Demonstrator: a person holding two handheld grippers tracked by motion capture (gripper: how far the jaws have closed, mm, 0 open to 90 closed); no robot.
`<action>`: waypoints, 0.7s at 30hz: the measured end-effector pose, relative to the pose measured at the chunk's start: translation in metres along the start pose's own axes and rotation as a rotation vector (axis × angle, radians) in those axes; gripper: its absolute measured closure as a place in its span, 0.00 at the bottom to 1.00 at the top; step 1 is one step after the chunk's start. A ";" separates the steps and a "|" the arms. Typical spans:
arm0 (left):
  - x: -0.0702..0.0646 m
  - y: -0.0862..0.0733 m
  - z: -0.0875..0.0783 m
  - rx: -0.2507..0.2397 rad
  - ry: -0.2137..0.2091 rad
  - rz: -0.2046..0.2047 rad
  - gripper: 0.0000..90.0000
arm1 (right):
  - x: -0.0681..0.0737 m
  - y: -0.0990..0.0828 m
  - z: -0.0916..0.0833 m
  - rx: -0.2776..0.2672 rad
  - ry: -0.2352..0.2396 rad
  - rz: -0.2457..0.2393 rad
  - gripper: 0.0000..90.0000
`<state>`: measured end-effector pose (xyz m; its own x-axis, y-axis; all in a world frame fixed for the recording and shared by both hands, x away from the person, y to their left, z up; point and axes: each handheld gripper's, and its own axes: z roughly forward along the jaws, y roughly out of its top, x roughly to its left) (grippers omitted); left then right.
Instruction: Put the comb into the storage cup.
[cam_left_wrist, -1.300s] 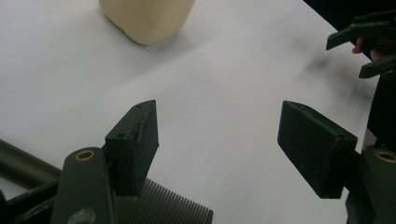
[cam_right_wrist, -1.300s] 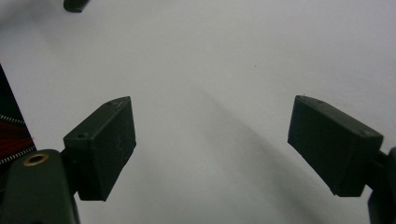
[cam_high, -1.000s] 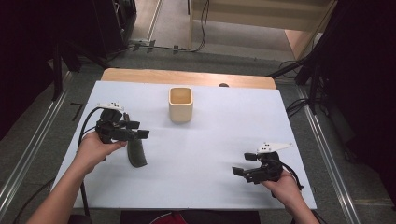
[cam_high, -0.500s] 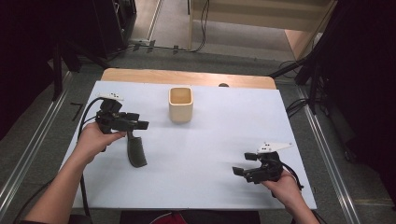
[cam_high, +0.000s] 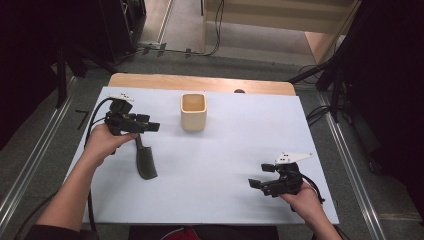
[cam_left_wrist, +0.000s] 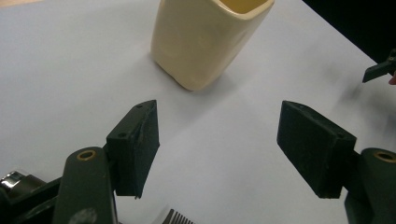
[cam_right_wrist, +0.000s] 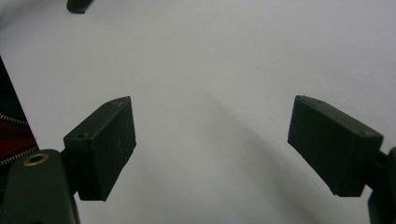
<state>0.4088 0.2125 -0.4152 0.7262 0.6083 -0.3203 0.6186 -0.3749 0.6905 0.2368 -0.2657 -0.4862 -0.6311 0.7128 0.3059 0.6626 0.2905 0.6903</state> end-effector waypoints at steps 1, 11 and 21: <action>0.001 0.001 0.000 0.007 0.008 0.005 0.34 | 0.000 0.000 0.000 0.000 0.000 -0.002 0.15; 0.013 0.010 0.005 -0.002 0.021 0.004 0.35 | 0.000 -0.003 -0.002 -0.002 -0.008 0.002 0.15; 0.025 0.013 0.015 0.003 0.047 0.006 0.40 | 0.000 -0.006 -0.005 -0.003 -0.015 0.014 0.15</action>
<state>0.4399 0.2122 -0.4244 0.7149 0.6381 -0.2858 0.6155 -0.3804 0.6902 0.2307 -0.2713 -0.4872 -0.6154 0.7265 0.3057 0.6702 0.2781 0.6882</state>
